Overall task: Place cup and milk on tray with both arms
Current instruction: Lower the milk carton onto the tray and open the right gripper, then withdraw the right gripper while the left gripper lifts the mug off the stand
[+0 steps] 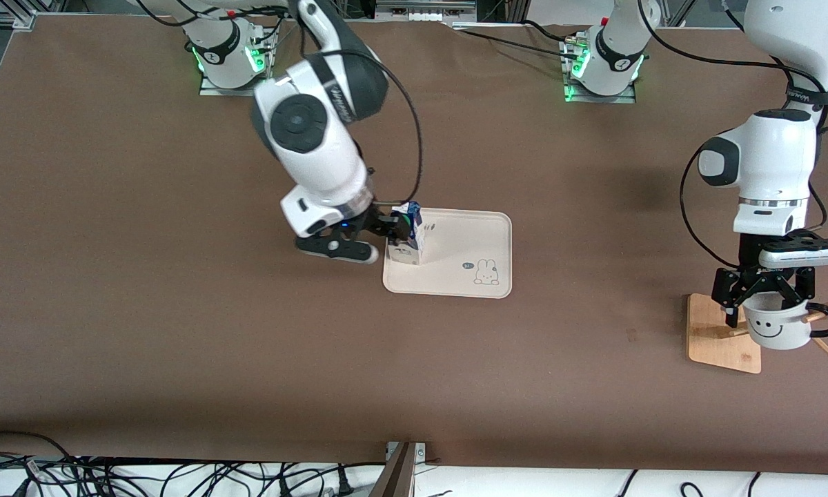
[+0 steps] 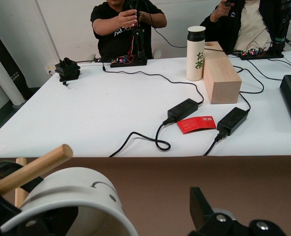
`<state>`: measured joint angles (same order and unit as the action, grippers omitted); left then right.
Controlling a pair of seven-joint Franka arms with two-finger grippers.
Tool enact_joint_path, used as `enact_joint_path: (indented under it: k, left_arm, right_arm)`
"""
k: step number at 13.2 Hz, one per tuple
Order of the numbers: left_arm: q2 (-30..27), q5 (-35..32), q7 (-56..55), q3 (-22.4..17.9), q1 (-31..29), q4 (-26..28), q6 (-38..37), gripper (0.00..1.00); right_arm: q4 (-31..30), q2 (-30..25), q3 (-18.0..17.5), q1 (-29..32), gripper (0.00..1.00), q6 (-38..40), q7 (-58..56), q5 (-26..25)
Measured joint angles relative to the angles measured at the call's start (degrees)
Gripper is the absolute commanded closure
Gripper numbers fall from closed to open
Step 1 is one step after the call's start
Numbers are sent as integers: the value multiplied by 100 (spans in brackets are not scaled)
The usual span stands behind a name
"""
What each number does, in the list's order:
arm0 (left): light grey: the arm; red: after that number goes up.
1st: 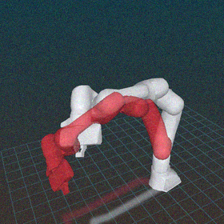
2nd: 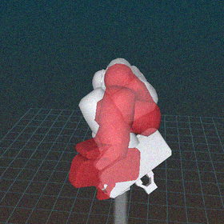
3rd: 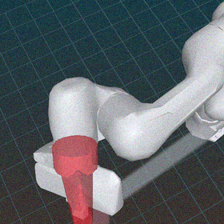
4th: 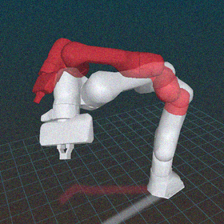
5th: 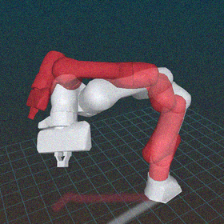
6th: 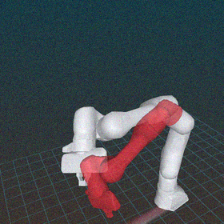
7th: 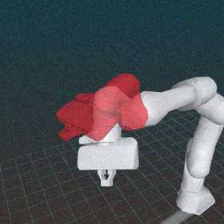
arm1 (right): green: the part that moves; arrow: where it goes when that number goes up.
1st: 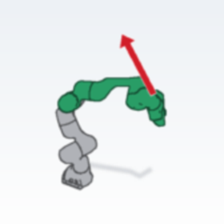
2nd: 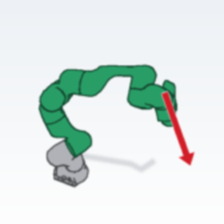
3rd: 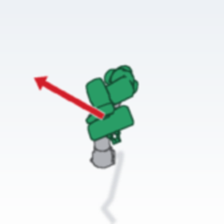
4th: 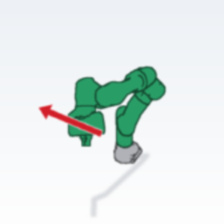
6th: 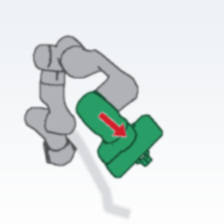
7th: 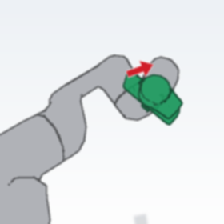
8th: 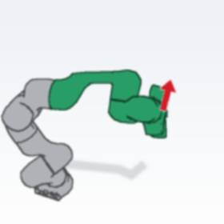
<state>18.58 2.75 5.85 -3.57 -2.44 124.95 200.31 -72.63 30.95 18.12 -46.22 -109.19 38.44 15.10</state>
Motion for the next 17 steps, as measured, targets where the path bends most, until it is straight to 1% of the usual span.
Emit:
enact_joint_path:
  k: [1,2,4,5,7,8,9,10,11,12,13,14,15,17]
  left_arm:
    - [10,17,-3,-6,-3,0,0,22]
    - [19,55,-2,-11,-7,0,0,49]
    - [53,73,-2,-15,-14,1,0,93]
    - [67,73,-2,-15,-17,2,0,100]
    - [78,73,-2,-15,-18,8,-1,100]
    - [81,73,1,-16,-18,12,-1,91]
    - [82,73,6,-16,-18,16,-2,73]
    - [83,73,30,-16,-18,18,-2,72]
    - [82,73,86,-16,-17,18,-2,98]
    - [82,73,177,-16,-17,17,-2,100]
    - [82,73,251,-16,-17,16,-2,100]
    - [81,73,278,-16,-18,19,-2,100]
    - [74,73,291,-16,-17,31,0,100]
    - [67,73,300,-16,-17,51,7,100]
  right_arm:
    - [3,-185,63,140,0,302,-270,0]
    - [-1,-362,119,275,0,605,-556,0]
    - [-10,-679,390,388,0,1234,-1036,0]
    - [-40,-828,541,399,0,1468,-1255,0]
    - [-323,-1208,840,408,0,1681,-1753,-4]
    - [-559,-1431,982,412,0,1707,-2004,-11]
    - [-817,-1656,1112,417,0,1723,-2244,-59]
    - [-1073,-1878,1211,421,0,1728,-2478,-187]
    - [-1304,-2076,1271,426,0,1728,-2675,-337]
    - [-1493,-2240,1294,447,0,1728,-2803,-449]
    - [-1644,-2376,1255,528,0,1727,-2863,-553]
    - [-1770,-2502,1069,732,0,1724,-2943,-707]
    - [-1885,-2631,689,1110,0,1718,-3041,-868]
    - [-2112,-2881,-304,2126,0,1690,-3143,-1014]
